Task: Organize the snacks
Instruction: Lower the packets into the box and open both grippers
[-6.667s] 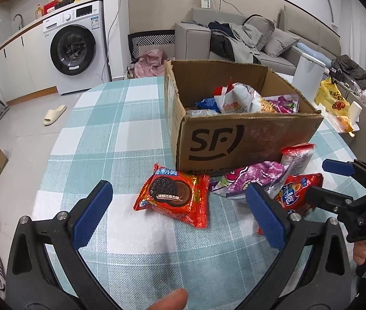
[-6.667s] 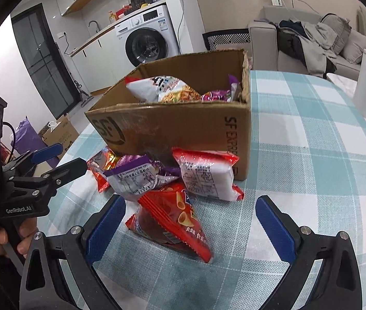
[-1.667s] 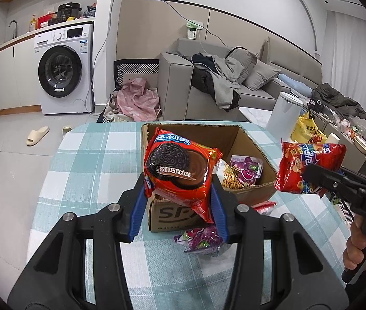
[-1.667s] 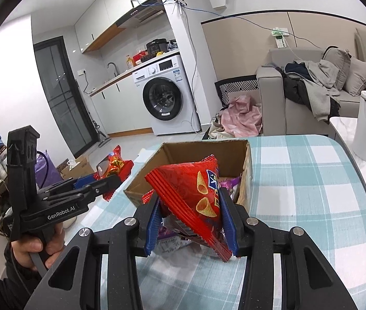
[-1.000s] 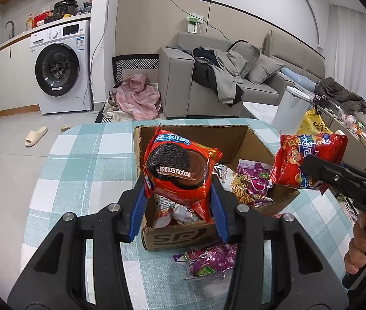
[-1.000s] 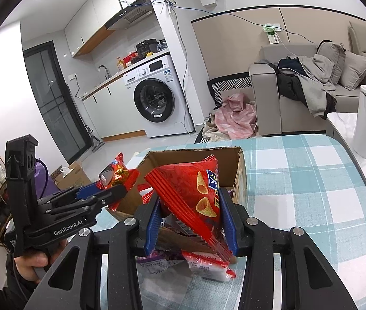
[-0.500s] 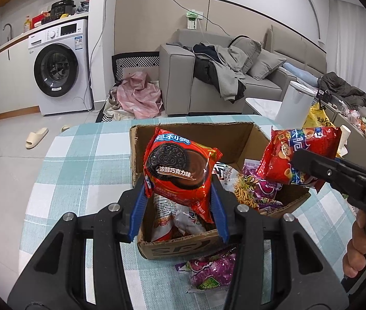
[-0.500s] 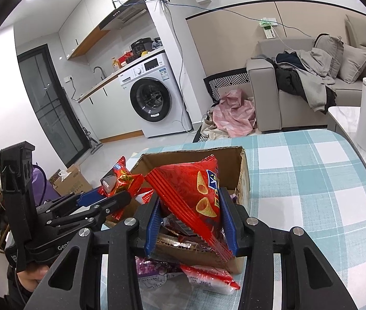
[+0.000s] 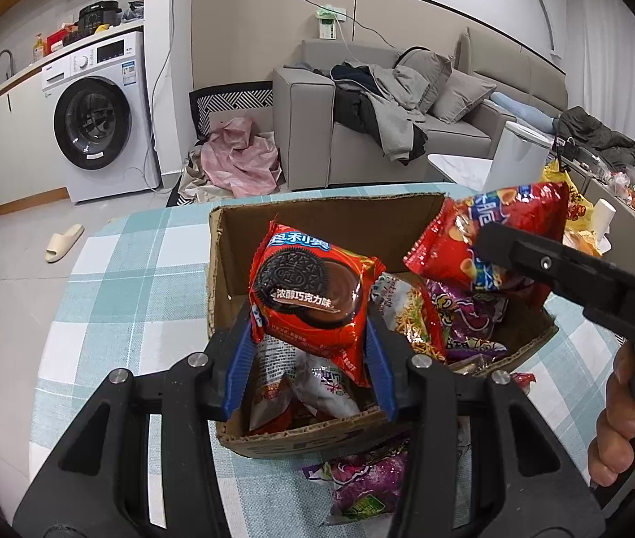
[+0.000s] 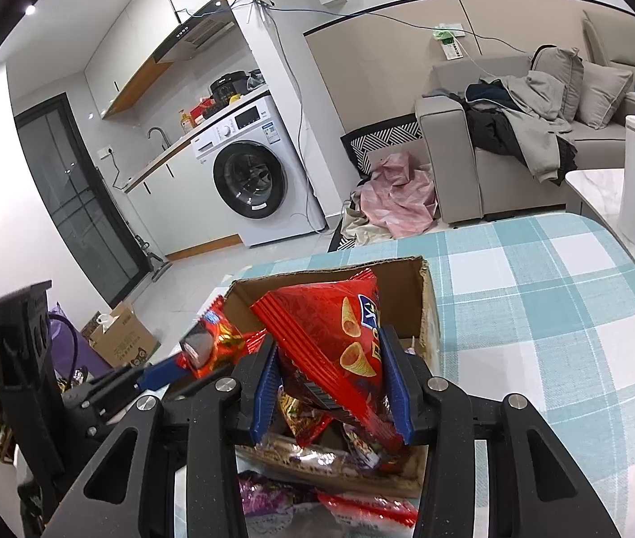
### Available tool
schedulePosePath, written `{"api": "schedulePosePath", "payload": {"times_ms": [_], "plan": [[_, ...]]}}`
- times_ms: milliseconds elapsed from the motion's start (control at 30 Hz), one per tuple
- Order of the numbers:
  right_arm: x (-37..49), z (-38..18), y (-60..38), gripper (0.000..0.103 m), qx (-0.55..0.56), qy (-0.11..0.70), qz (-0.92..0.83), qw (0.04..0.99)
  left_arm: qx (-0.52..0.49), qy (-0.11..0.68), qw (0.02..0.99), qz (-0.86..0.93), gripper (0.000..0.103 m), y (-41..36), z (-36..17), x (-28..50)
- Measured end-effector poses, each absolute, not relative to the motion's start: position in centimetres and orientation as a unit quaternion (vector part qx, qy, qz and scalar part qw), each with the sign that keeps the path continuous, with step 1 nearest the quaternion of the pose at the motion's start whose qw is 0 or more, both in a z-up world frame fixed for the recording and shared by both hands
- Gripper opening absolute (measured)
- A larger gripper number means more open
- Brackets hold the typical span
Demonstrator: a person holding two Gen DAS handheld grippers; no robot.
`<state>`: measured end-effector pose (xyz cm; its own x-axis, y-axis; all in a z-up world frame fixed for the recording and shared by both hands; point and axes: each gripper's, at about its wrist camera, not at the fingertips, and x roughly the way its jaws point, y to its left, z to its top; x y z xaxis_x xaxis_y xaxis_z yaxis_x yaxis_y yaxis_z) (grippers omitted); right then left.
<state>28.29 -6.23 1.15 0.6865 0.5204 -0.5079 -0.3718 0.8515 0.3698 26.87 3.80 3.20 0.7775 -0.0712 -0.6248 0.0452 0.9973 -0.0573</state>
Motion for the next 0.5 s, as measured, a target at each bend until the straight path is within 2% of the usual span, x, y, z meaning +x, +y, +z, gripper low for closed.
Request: {"api": "schedulePosePath", "payload": {"times_ms": [500], "plan": [[30.3,0.1,-4.9,0.044,0.11,0.328,0.221,0.912,-0.025,0.341,0.939,-0.035,0.043,4.1,2.3,27.1]]}}
